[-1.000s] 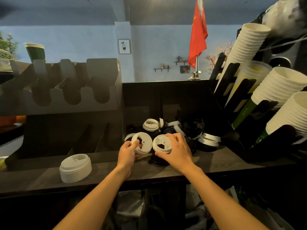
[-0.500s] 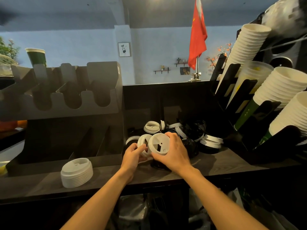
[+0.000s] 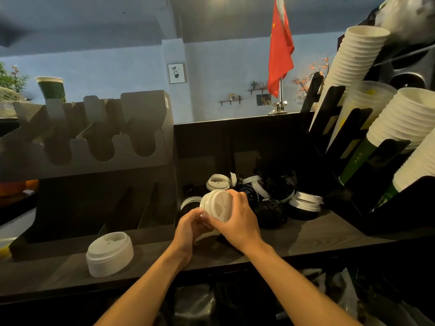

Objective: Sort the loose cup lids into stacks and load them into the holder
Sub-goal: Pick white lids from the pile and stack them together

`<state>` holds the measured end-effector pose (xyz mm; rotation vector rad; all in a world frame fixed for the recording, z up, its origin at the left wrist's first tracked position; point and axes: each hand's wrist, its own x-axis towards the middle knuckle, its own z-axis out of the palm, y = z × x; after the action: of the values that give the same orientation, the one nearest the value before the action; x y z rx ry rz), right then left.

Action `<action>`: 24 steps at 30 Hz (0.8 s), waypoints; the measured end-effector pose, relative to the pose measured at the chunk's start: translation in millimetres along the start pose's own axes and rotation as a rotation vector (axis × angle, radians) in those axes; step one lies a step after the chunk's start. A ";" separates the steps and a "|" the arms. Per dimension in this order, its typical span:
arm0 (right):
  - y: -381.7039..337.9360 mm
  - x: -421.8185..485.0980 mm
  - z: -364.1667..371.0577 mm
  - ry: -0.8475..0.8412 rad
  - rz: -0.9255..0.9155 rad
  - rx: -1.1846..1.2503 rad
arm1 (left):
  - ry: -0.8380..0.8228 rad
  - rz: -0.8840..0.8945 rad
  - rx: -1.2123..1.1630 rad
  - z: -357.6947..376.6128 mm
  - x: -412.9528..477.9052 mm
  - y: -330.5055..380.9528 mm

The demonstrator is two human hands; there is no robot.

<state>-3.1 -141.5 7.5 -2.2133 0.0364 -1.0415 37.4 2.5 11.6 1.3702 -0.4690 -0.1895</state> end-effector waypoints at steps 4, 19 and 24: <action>2.3 0.1 0.9 -0.011 -0.016 0.015 | -0.034 -0.010 0.035 0.4 -3.5 3.6; 5.8 -1.0 3.5 -0.016 -0.047 -0.073 | -0.094 -0.076 0.011 -2.0 -9.7 10.2; 3.3 -1.1 2.2 -0.044 -0.054 -0.097 | -0.081 -0.087 -0.010 -3.8 -8.8 10.3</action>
<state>-1.5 -142.5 3.8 -2.3358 0.0079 -1.0393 29.7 11.5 19.2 1.3783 -0.4753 -0.3195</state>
